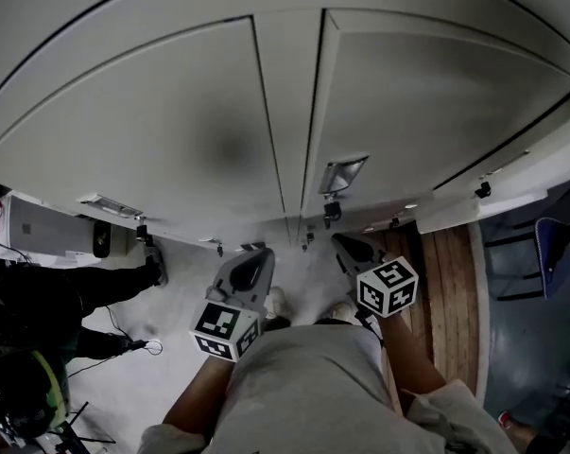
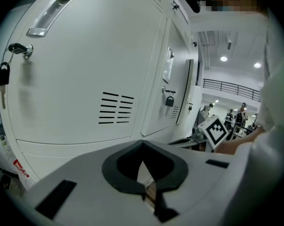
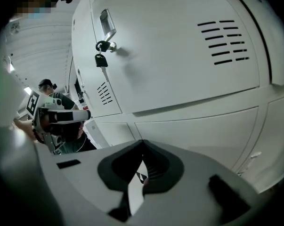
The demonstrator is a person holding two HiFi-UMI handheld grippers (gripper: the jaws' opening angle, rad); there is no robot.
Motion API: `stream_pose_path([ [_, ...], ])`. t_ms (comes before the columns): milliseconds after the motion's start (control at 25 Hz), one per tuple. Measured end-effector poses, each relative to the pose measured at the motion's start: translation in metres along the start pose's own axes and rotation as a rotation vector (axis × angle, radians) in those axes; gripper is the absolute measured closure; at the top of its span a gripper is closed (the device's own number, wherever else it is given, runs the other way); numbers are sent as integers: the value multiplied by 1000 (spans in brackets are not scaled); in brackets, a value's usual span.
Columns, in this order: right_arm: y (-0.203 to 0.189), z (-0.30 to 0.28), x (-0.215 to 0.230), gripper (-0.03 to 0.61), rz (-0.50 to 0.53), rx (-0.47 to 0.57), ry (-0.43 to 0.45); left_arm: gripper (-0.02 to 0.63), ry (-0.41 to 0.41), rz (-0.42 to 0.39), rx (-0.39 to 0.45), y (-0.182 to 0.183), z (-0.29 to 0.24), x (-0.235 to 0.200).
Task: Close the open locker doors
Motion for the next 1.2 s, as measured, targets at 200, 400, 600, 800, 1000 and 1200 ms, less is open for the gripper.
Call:
stream_pose_path([
  [200, 6, 18, -15, 551, 8, 28, -2, 600, -42, -20, 4, 5, -8, 16],
  [400, 16, 43, -29, 551, 13, 77, -10, 600, -93, -51, 14, 12, -17, 37],
  [600, 23, 66, -39, 551, 19, 113, -28, 600, -143, -62, 11, 14, -26, 55],
  [800, 19, 86, -44, 551, 26, 123, -51, 600, -182, -96, 9, 16, -29, 74],
  [1000, 14, 102, -47, 551, 26, 130, -64, 600, -224, -125, 12, 19, -31, 96],
  [1200, 13, 115, -48, 551, 22, 148, -80, 600, -251, -134, 6, 17, -31, 109],
])
Point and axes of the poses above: the fingertips, and each gripper's own axes: z backward along the fingers, x to its right, y out of its top, the point moved 2 cm from there along z, backward along the fingers, and after that the axes turned 7 degrees about y, right-handed, at the moved point
